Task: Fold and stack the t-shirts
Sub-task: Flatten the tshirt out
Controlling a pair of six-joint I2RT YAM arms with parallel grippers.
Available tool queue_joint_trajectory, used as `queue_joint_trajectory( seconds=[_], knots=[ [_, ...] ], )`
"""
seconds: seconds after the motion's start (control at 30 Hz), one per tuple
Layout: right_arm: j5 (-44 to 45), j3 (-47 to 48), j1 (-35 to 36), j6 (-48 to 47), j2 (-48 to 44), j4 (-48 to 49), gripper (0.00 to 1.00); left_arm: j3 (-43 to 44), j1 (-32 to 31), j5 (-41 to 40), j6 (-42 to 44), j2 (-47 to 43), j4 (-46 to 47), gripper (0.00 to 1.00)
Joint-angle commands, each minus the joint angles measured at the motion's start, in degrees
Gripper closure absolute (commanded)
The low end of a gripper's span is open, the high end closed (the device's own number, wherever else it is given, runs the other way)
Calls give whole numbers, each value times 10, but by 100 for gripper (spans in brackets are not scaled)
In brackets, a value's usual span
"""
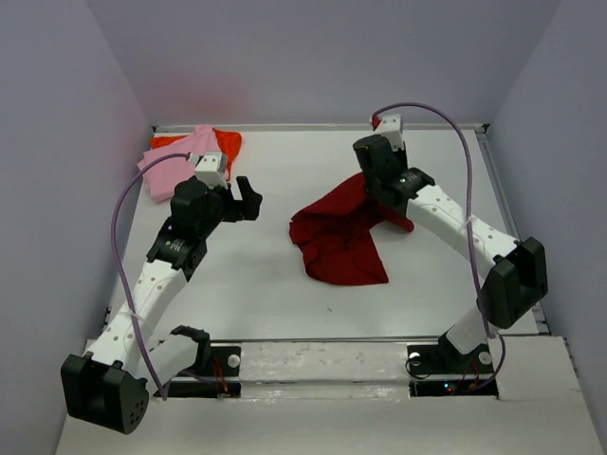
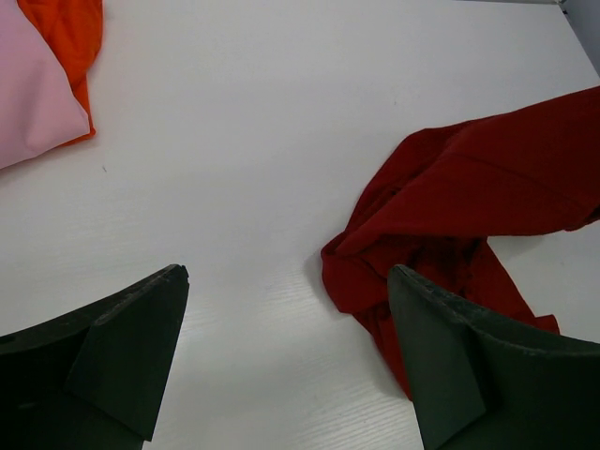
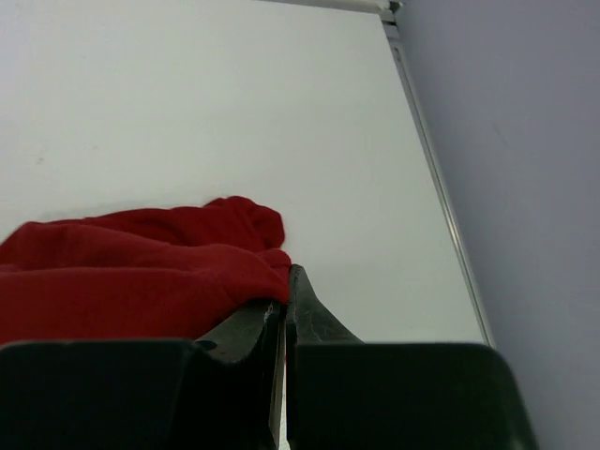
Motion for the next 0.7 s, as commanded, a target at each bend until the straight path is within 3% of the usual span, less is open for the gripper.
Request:
queue_joint_trajectory(
  seconds=[0.0,0.33,0.67],
  knots=[
    [49,-29,-17,-22,-62,32,100,8,-2,8,5,-12,13,4],
    [94,-47,-17,-51,-201,35,100,8,-2,8,6,-10,13,4],
    [64,-24,-17,-60,-301,-16,100,7,-2,7,5,-9,13,3]
  ],
)
